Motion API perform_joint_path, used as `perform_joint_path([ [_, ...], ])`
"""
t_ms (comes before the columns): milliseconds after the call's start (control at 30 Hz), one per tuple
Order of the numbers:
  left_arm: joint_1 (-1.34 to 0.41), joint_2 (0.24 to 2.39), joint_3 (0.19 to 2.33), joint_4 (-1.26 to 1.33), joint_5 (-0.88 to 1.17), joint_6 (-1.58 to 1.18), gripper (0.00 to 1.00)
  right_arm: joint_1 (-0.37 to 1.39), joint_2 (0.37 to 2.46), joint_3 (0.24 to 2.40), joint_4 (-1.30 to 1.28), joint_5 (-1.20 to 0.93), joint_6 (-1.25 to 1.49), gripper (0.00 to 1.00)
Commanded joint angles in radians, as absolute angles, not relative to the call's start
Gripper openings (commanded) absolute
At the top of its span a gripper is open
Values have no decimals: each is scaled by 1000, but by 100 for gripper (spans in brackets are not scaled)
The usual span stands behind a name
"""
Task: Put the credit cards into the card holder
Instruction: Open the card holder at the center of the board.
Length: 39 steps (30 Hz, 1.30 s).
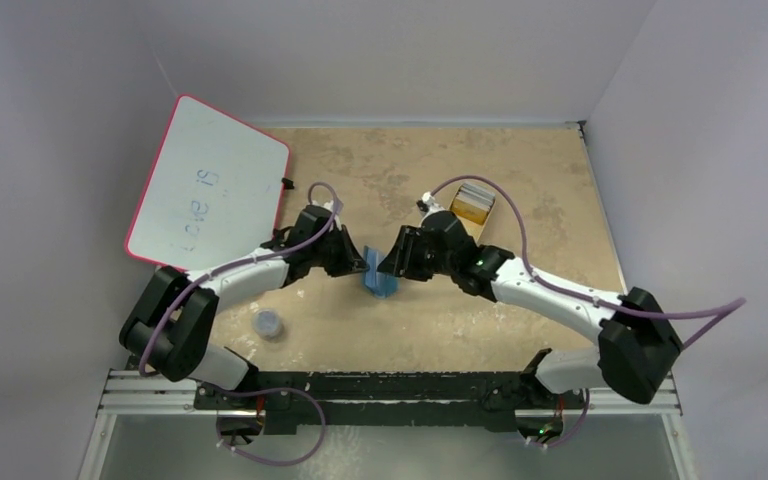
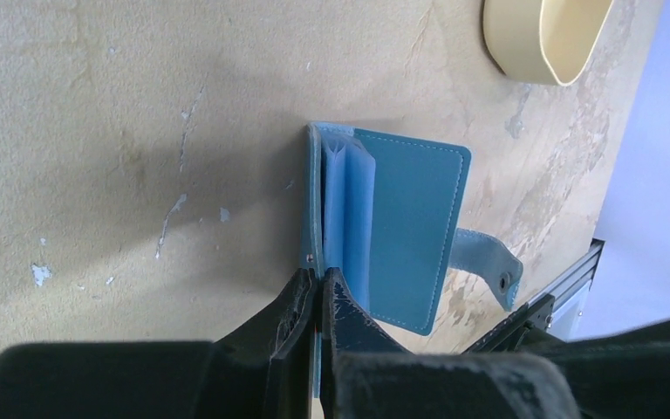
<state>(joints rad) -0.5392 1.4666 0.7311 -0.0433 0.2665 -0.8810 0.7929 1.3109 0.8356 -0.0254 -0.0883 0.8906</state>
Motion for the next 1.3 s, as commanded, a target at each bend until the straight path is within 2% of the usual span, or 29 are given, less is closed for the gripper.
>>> perform_joint_path([
  [0, -545, 1444, 711, 8, 279, -899, 0, 805, 1378, 889, -11, -14, 902, 46],
  [367, -545, 1435, 669, 17, 265, -909, 0, 805, 1535, 915, -6, -14, 879, 49],
  [867, -544, 1431, 658, 17, 263, -920, 0, 805, 1608, 908, 52, -47, 833, 63],
  [1267, -545, 1423, 656, 14, 265, -922, 0, 805, 1655, 932, 36, -61, 828, 69],
])
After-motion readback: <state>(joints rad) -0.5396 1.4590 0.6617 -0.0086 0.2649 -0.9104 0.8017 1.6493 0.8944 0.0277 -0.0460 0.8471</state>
